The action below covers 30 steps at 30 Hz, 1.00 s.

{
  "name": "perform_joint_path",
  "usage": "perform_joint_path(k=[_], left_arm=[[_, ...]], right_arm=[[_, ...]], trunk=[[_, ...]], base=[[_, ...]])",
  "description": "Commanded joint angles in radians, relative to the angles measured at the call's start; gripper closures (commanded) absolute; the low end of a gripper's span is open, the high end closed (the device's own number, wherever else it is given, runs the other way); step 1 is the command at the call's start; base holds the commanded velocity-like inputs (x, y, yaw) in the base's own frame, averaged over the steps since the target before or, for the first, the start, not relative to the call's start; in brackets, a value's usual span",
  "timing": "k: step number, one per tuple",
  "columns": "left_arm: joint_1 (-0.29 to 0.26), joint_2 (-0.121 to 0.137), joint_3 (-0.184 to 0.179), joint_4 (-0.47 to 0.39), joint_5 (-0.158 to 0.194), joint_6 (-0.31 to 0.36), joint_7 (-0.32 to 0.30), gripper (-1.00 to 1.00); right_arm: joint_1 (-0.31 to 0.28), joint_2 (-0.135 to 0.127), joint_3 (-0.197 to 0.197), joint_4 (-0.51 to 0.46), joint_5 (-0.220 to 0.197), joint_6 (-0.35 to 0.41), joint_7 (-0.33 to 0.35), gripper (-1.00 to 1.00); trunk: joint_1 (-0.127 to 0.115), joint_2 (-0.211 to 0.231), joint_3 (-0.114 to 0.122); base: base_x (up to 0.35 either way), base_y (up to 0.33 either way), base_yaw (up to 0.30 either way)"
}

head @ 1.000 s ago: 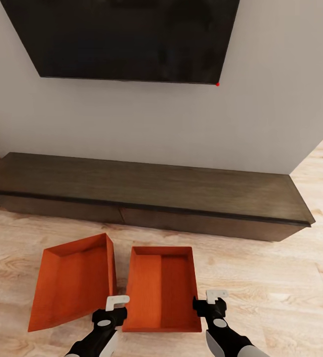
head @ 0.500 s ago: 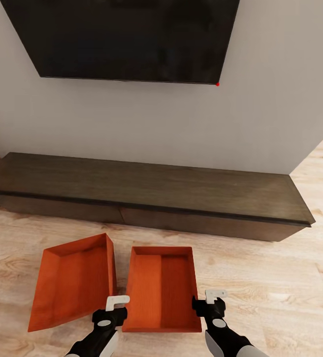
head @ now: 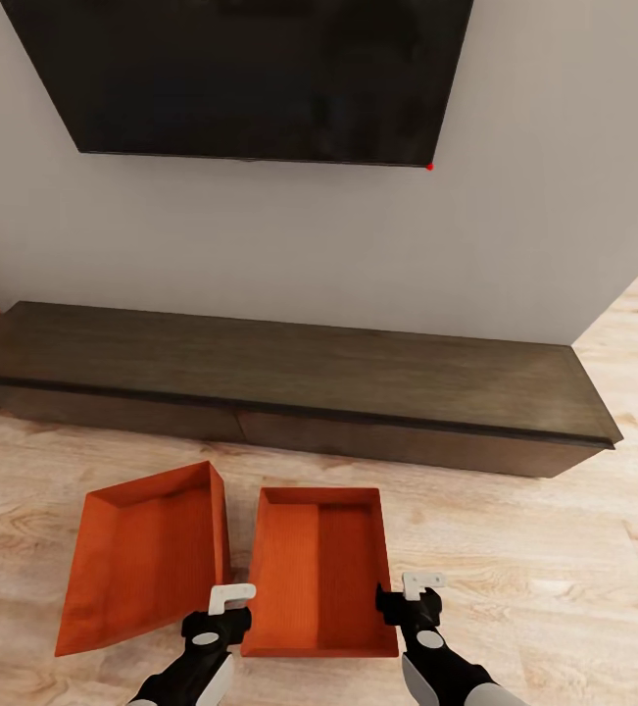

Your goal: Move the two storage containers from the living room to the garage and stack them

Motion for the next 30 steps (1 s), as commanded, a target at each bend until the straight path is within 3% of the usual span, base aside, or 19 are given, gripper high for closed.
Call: perform_joint_path(k=[1,20,30], left_arm=[[0.0,0.001,-0.008,0.0,0.005,0.001,0.007,-1.0],[0.0,-0.005,-0.008,0.001,0.005,0.0,0.005,-1.0],[0.0,-0.045,-0.012,0.004,0.002,-0.001,0.003,-1.0]], right_arm=[[-0.001,0.0,0.008,0.001,-0.007,-0.003,-0.005,-1.0],[-0.001,0.001,0.008,0.001,-0.007,-0.003,-0.004,-1.0],[-0.001,0.001,0.008,0.001,-0.007,-0.003,-0.004,-1.0]], trunk=[[0.0,0.0,-0.001],[0.0,0.0,-0.001],[0.0,0.0,-0.001]], base=[[0.0,0.0,0.0],[0.0,0.0,0.0],[0.0,0.0,0.0]])
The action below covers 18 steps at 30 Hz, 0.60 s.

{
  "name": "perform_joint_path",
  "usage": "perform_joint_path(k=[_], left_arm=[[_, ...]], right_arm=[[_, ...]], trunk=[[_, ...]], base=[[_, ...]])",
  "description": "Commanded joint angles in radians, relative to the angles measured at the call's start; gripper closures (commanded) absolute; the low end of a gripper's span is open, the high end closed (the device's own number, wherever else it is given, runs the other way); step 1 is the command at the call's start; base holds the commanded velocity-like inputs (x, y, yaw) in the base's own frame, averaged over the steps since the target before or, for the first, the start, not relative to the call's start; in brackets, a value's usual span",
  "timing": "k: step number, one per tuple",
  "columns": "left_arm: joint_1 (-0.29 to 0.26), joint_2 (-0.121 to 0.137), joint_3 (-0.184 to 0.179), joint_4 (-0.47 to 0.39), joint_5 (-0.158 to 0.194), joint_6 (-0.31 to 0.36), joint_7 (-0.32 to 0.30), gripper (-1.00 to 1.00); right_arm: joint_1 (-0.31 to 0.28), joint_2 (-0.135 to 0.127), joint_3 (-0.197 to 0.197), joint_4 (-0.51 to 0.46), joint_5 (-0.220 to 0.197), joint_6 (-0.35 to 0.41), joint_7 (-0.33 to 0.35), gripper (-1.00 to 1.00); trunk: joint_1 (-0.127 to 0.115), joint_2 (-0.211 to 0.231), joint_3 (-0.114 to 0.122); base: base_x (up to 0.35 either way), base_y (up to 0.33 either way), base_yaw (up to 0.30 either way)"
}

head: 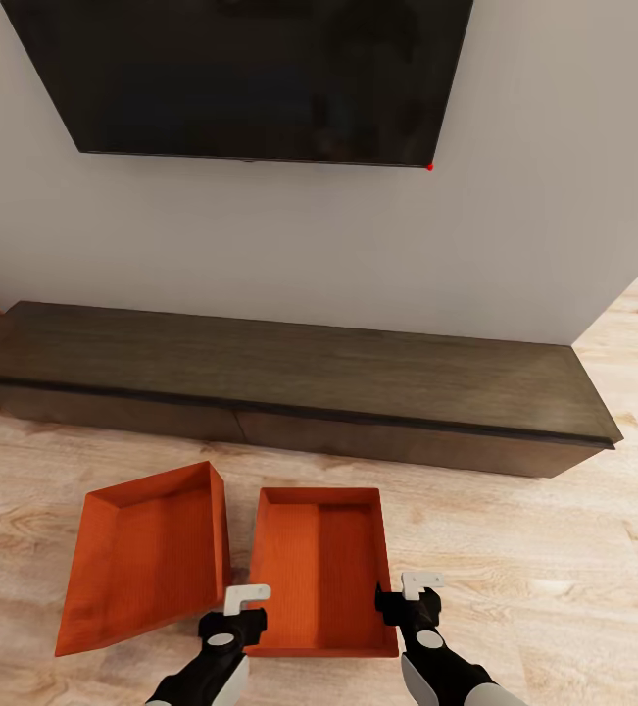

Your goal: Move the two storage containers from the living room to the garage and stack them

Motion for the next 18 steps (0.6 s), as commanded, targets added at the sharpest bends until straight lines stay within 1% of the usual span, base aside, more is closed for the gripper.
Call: perform_joint_path(k=[1,18], left_arm=[[0.0,-0.001,-0.008,0.0,0.005,0.001,0.007,-1.0],[0.0,-0.001,-0.007,-0.002,0.006,0.001,0.009,-1.0]], right_arm=[[-0.001,0.0,0.008,0.001,-0.007,-0.003,-0.005,-1.0],[-0.001,-0.001,0.007,0.001,-0.007,-0.004,-0.005,-1.0]], trunk=[[0.0,0.0,-0.001],[0.0,0.0,-0.001]], base=[[0.0,0.0,0.0],[0.0,0.0,0.0]])
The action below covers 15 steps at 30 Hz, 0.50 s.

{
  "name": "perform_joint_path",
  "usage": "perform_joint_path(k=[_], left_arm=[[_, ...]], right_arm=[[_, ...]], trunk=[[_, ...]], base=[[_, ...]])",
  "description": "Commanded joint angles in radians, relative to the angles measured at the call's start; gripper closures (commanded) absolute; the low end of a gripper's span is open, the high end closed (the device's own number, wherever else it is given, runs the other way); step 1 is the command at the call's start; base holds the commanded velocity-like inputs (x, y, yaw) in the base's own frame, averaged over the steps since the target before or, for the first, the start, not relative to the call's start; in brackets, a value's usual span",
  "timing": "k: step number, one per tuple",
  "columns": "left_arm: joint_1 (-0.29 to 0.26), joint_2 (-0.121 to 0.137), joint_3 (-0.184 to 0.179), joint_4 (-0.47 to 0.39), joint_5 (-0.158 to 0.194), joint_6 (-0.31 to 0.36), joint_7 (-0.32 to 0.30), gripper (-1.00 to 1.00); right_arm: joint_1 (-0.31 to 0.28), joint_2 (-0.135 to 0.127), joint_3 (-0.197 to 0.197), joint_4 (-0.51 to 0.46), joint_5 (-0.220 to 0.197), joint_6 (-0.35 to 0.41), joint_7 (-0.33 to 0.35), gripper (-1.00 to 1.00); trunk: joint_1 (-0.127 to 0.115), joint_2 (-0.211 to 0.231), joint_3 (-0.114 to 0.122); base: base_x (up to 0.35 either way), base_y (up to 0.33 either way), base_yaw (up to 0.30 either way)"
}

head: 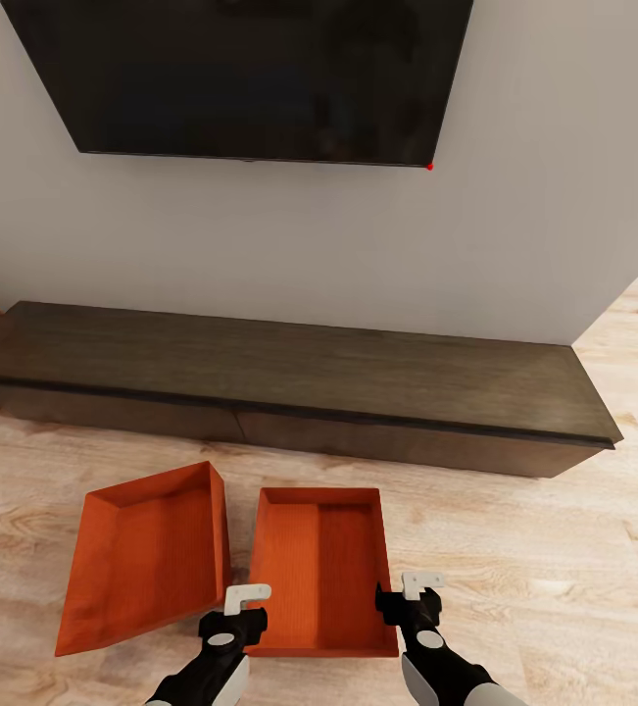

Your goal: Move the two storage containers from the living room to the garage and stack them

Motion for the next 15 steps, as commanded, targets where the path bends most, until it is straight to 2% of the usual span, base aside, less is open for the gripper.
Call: perform_joint_path(k=[1,15], left_arm=[[0.0,0.0,-0.008,0.0,0.005,0.001,0.007,-1.0],[0.0,0.002,-0.008,0.0,0.006,0.002,0.006,-1.0]], right_arm=[[-0.001,0.0,0.008,0.001,-0.007,-0.004,-0.005,-1.0],[-0.001,0.0,0.008,0.001,-0.007,-0.004,-0.005,-1.0]], trunk=[[0.0,0.0,-0.001],[0.05,-0.091,-0.041]], base=[[0.0,0.0,0.0],[0.0,0.0,0.0]])
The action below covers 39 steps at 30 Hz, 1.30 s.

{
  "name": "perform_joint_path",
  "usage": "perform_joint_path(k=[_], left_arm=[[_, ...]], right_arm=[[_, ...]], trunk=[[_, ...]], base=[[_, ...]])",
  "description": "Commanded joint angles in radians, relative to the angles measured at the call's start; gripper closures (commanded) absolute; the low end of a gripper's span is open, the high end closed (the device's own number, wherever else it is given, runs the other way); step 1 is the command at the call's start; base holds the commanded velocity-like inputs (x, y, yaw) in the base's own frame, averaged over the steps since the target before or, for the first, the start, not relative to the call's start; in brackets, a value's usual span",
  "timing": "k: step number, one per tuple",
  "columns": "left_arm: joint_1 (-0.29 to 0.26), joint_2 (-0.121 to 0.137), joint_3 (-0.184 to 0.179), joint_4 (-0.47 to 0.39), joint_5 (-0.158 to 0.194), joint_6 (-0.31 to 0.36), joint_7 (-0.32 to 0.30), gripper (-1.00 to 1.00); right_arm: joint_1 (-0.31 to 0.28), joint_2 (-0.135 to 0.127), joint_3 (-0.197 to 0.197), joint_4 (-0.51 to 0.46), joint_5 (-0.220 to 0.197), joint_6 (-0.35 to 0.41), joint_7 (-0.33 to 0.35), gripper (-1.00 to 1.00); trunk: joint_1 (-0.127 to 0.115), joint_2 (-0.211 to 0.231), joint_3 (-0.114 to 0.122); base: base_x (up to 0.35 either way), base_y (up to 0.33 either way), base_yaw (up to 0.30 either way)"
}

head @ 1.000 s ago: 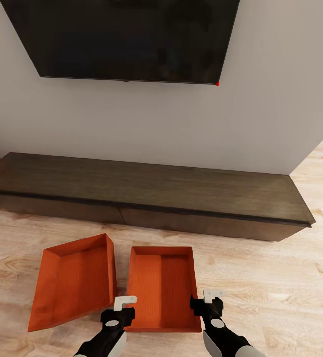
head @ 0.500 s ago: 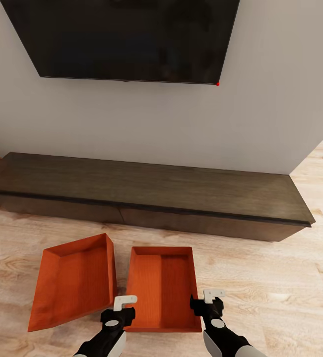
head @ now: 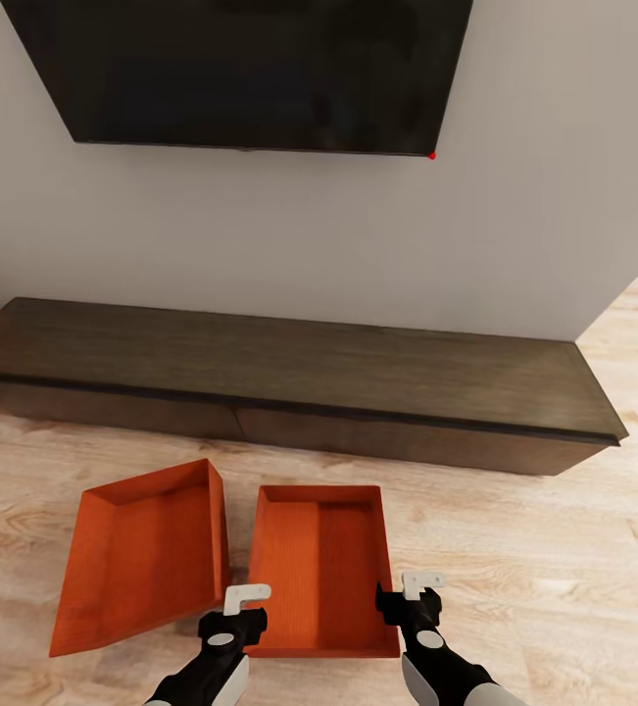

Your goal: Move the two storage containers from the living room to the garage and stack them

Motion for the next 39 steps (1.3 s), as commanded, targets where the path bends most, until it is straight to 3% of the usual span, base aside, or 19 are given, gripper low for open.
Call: perform_joint_path(k=[1,39], left_arm=[[0.0,0.001,-0.008,0.0,0.005,0.001,0.007,-1.0],[0.0,0.001,-0.006,0.0,0.006,0.001,0.006,-1.0]], right_arm=[[-0.001,0.0,0.008,0.001,-0.007,-0.003,-0.005,-1.0],[-0.001,0.0,0.008,0.001,-0.007,-0.002,-0.005,-1.0]], trunk=[[0.004,-0.008,-0.004],[0.15,-0.274,-0.123]], base=[[0.0,0.0,0.0],[0.0,0.0,0.0]])
